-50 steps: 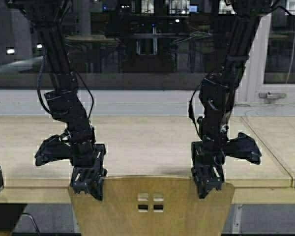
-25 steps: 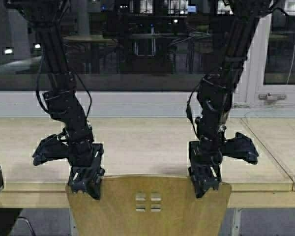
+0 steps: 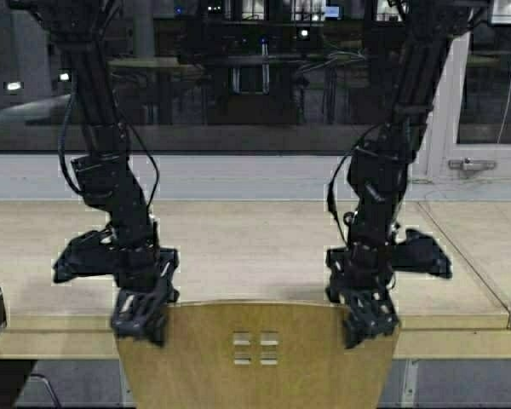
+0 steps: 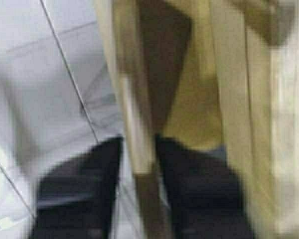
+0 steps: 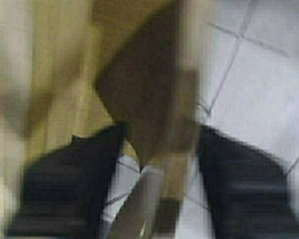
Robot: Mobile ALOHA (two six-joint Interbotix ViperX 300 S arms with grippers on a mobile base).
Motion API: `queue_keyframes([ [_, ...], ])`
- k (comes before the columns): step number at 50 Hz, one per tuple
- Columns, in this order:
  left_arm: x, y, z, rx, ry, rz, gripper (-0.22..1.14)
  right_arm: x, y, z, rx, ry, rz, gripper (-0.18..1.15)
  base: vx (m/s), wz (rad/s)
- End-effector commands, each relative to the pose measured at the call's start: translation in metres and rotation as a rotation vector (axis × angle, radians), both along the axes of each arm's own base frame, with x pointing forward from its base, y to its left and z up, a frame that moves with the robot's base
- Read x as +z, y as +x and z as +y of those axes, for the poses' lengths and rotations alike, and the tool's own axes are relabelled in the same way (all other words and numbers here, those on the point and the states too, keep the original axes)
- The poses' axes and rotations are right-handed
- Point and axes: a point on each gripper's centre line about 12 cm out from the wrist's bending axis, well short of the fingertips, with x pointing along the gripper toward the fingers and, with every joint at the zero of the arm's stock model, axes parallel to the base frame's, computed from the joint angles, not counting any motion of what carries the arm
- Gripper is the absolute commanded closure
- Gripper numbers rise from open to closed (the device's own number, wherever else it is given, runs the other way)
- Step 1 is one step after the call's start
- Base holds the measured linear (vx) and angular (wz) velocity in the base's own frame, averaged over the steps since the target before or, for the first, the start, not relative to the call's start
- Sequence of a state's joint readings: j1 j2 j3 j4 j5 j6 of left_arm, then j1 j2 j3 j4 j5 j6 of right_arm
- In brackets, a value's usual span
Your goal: Push the chairs under the table
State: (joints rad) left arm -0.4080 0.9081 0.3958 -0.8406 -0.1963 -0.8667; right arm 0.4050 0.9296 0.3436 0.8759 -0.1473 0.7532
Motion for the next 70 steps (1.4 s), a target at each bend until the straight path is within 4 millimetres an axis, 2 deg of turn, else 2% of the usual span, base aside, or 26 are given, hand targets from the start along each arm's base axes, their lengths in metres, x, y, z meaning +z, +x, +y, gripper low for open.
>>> queue_keyframes([
  [1, 0.034, 0.006, 0.002, 0.000, -0.001, -0.070, -0.14, 0.036, 0.008, 0.002, 0.025, 0.000, -0.078, -0.06, 0.02, -0.01],
  [9, 0.056, 0.001, 0.003, -0.002, -0.010, -0.087, -0.11, 0.049, -0.005, -0.003, 0.006, 0.008, -0.062, -0.07, 0.02, -0.01],
  [18, 0.090, -0.022, 0.007, -0.052, -0.028, -0.062, -0.11, 0.075, -0.031, -0.011, 0.056, -0.004, -0.039, -0.07, 0.01, -0.01],
  [24, 0.118, -0.032, 0.011, -0.116, -0.021, -0.101, -0.11, 0.104, -0.036, -0.016, 0.097, -0.025, -0.110, -0.07, 0.00, -0.01],
  [34, 0.163, -0.047, 0.015, -0.231, -0.001, -0.188, -0.11, 0.161, -0.034, -0.013, 0.200, -0.017, -0.240, -0.07, -0.01, -0.02],
  [40, 0.196, -0.050, 0.015, -0.326, 0.021, -0.273, -0.11, 0.200, -0.027, -0.006, 0.339, -0.041, -0.347, -0.07, -0.03, -0.01],
  [47, 0.233, -0.051, 0.012, -0.436, 0.048, -0.356, -0.11, 0.235, -0.024, 0.001, 0.475, -0.064, -0.400, -0.07, -0.07, 0.01],
  [55, 0.256, -0.058, 0.015, -0.627, 0.131, -0.377, -0.11, 0.262, -0.032, 0.002, 0.646, -0.141, -0.432, -0.07, -0.09, 0.05],
  [62, 0.274, -0.060, 0.023, -0.818, 0.248, -0.403, -0.11, 0.285, -0.044, -0.003, 0.859, -0.292, -0.461, -0.07, -0.12, 0.07],
  [67, 0.286, -0.059, 0.030, -0.962, 0.354, -0.426, -0.11, 0.294, -0.056, -0.011, 0.995, -0.406, -0.452, -0.07, -0.14, 0.08],
  [70, 0.289, -0.060, 0.034, -1.047, 0.416, -0.427, -0.11, 0.293, -0.063, -0.015, 1.053, -0.452, -0.441, -0.07, -0.16, 0.15],
])
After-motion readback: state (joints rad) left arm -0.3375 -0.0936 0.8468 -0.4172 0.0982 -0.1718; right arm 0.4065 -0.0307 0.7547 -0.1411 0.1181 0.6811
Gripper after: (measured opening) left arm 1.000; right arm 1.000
